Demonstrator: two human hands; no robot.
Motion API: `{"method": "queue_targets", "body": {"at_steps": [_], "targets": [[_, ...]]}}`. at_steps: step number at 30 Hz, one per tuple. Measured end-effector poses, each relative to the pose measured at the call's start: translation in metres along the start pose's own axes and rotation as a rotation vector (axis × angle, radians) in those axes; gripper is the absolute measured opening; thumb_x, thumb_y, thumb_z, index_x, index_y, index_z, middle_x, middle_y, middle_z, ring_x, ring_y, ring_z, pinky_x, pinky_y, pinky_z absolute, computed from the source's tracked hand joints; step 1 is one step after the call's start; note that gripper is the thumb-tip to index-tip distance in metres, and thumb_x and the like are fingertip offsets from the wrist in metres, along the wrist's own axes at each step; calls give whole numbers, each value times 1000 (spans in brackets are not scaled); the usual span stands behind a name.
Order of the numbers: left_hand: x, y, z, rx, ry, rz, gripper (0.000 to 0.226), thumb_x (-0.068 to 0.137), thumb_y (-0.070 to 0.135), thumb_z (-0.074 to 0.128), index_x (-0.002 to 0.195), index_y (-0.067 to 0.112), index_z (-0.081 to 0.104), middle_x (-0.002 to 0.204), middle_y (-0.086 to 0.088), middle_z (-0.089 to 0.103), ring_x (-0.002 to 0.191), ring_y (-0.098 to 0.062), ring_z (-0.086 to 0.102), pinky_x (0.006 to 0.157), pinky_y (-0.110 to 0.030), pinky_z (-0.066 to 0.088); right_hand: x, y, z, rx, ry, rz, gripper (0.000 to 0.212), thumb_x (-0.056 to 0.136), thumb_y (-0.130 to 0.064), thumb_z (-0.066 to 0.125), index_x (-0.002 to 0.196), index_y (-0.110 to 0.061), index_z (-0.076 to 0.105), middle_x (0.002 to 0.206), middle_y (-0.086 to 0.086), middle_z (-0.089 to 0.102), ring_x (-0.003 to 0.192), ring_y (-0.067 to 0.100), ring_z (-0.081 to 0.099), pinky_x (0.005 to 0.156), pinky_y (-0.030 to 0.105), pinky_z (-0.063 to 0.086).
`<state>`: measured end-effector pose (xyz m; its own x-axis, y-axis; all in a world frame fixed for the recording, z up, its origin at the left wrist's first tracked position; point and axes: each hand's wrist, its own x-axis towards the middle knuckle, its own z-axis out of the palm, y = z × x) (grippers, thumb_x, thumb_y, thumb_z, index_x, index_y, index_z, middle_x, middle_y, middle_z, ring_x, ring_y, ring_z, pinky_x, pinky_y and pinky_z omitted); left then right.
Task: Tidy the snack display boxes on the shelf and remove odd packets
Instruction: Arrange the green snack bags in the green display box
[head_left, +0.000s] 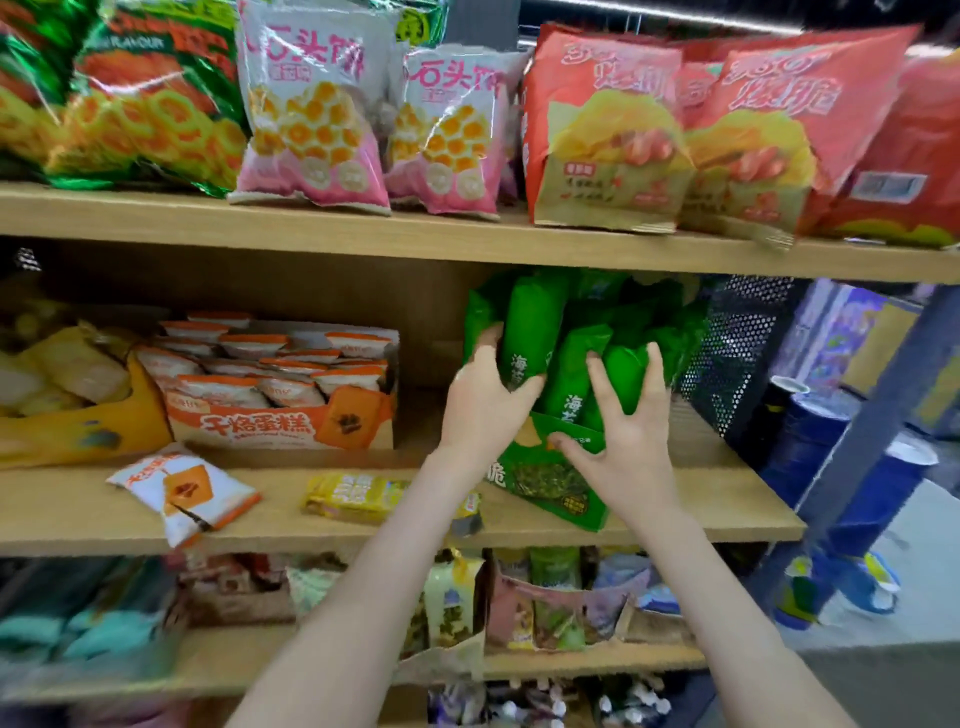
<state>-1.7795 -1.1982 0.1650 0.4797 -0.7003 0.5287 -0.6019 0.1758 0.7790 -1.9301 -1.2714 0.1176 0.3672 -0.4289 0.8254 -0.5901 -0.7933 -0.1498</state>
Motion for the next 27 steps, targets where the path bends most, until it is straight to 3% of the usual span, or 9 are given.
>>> {"method": "queue_targets", "body": {"at_steps": [4,8,13,16,20,22,25,27], "targets": [[-13,13,9,-31,60,-7,50,87,24,72,129,11,49,108,6,60,103,-12,60,73,-10,38,-1,9,-5,51,-29,-13,92,74,-38,81,149,-25,32,157,9,-5,144,33,5,104,71,27],[-16,19,8,3,48,22,55,86,25,72,134,18,47,111,14,54,103,-1,51,80,-10,36,-2,13,-4,85,-36,-15,92,73,-39,82,150,-23,33,157,13,0,145,35,6,105,70,28],[-17,12,8,5,13,101,54,83,27,75,129,20,47,121,6,59,113,-8,55,94,-25,46,-4,26,-6,138,-66,-22,96,75,-44,78,152,-32,22,159,4,-13,148,19,-10,112,63,24],[-16,13,9,35,-1,136,57,82,26,76,131,17,47,122,4,57,114,-7,51,93,-15,40,-5,33,-9,169,-80,-18,98,74,-45,77,152,-37,18,156,-6,-25,145,10,-19,114,52,17],[-13,16,8,66,-12,203,56,81,23,77,129,14,49,121,3,56,109,0,48,87,0,35,-5,33,-8,188,-67,9,98,73,-45,79,151,-36,20,155,-8,-26,145,8,-19,114,48,16],[-15,15,8,66,-21,239,56,81,22,77,128,14,48,121,3,56,110,-1,49,90,-2,37,-6,35,-11,206,-80,19,100,72,-44,80,150,-40,18,154,-12,-27,144,5,-20,113,48,17],[-23,8,4,9,-25,321,54,82,19,77,125,24,45,119,1,55,112,-6,53,94,-16,45,-7,36,-16,231,-115,18,105,71,-42,82,148,-51,11,153,-17,-30,142,0,-23,112,47,18],[-27,4,0,2,-27,363,57,82,17,76,126,30,41,121,4,54,115,-4,52,96,-16,44,-7,35,-17,241,-123,9,106,71,-42,81,147,-54,9,153,-17,-29,143,1,-22,112,47,18]]}}
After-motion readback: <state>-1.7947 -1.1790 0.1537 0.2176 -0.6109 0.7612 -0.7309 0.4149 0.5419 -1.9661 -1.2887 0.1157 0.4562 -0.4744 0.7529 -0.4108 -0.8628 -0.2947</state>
